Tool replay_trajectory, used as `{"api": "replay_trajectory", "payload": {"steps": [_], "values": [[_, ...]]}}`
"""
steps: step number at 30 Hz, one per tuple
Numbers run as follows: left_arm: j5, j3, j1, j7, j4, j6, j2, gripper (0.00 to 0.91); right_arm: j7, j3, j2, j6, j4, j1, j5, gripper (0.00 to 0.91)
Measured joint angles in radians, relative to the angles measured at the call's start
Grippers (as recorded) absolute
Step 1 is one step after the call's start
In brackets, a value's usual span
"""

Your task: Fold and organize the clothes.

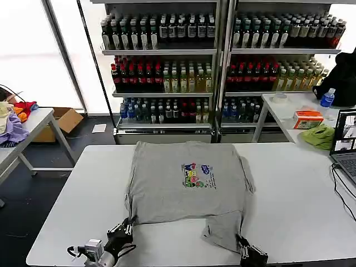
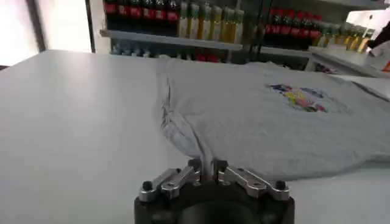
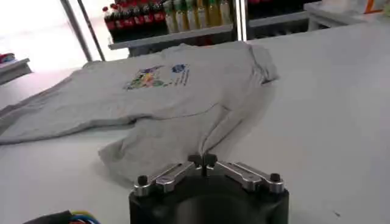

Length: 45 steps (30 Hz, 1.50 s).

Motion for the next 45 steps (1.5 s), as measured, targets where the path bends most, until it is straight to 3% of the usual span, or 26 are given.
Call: {"api": "replay_trajectory", "payload": {"steps": [15, 22, 31, 45], "values": [[0.002, -0.054, 0.1, -0.006, -0.136, 0.019, 0.006, 0.0, -0.12, 0.054, -0.037, 0.162, 0.069, -0.162, 0.009, 0.0], [-0.009, -0.083, 0.177, -0.005, -0.201, 0.03, 0.023, 0.0, -0.144, 0.058, -0.027, 0.236, 0.067, -0.189, 0.02, 0.0], [-0.036, -0.089, 0.185, -0.019, -0.22, 0.055, 0.044, 0.0, -0.107, 0.051, 0.022, 0.248, 0.012, -0.078, 0.059, 0.0], [-0.215, -0.07, -0.052, -0.104, -0.139, 0.126, 0.102, 0.01, 0.013, -0.003, 0.071, 0.176, -0.098, 0.228, 0.093, 0.0]]}}
